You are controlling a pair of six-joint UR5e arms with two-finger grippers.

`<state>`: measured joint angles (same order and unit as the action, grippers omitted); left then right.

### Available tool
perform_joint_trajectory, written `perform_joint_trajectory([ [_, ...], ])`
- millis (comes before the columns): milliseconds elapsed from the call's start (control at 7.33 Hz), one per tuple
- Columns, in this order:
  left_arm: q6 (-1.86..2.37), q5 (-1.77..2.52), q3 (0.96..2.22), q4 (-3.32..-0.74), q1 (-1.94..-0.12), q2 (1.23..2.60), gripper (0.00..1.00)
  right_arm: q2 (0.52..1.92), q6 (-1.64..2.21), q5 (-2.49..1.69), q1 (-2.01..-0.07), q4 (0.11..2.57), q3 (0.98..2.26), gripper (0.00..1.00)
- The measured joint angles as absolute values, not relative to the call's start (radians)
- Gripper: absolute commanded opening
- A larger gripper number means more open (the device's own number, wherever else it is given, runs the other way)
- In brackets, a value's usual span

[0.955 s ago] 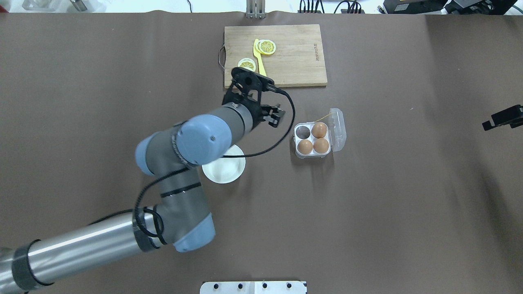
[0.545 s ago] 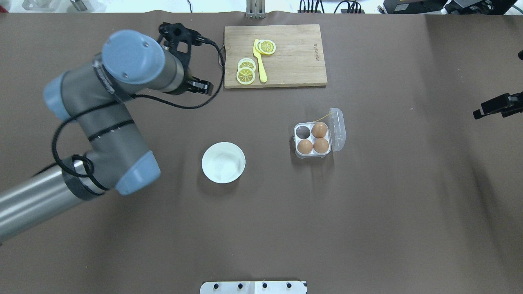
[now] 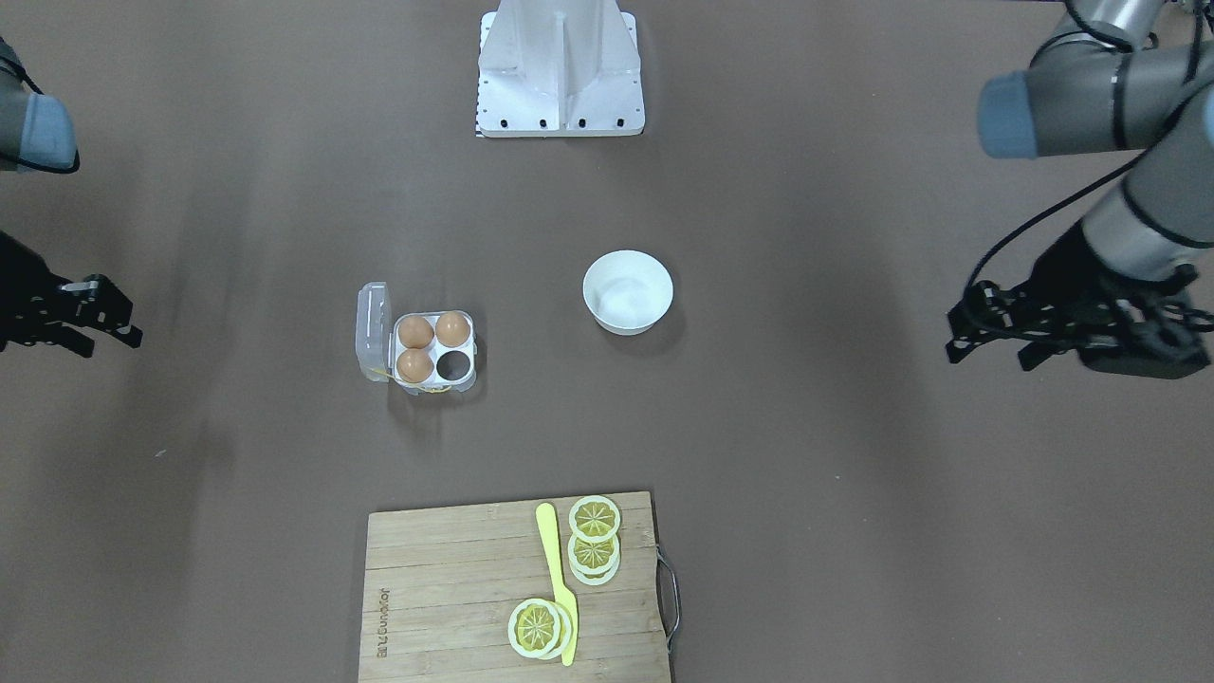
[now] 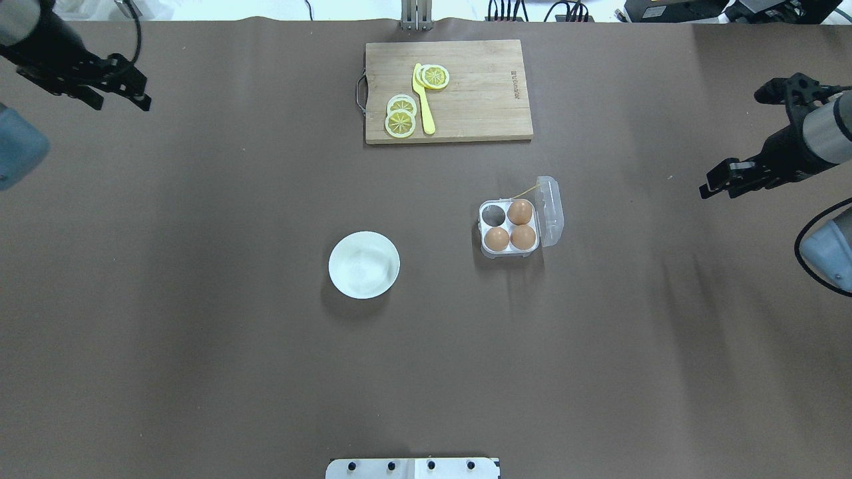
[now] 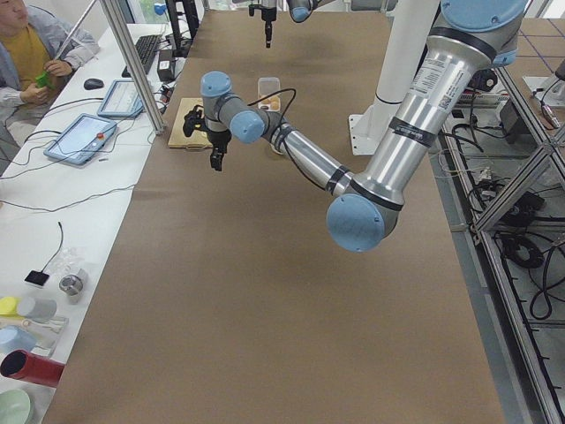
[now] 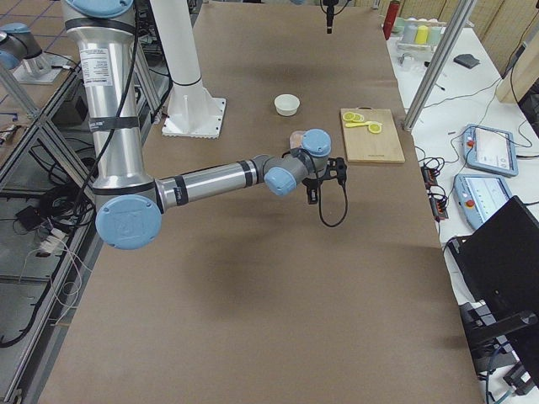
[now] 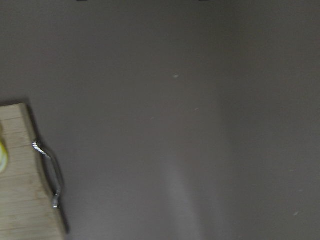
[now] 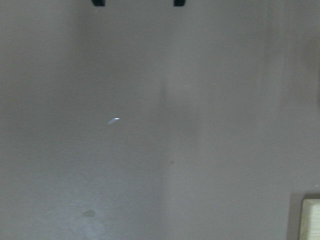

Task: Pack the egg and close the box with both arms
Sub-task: 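Withdraw the left arm to rest while the right arm reaches in, then press the egg box lid shut with the right gripper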

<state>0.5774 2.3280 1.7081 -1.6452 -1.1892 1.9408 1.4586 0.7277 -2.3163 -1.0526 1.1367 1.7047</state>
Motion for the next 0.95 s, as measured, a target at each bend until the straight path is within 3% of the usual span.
perform_joint_trajectory([
  [409,0.425,2.373,1.712,-1.648,-1.307,1.804,0.97,1.302,0.984,-2.222,-0.876,1.144,1.708,0.00],
  [955,0.411,2.376,1.722,-1.644,-1.324,1.780,0.97,1.094,1.250,-2.139,-0.734,1.192,1.702,0.00],
])
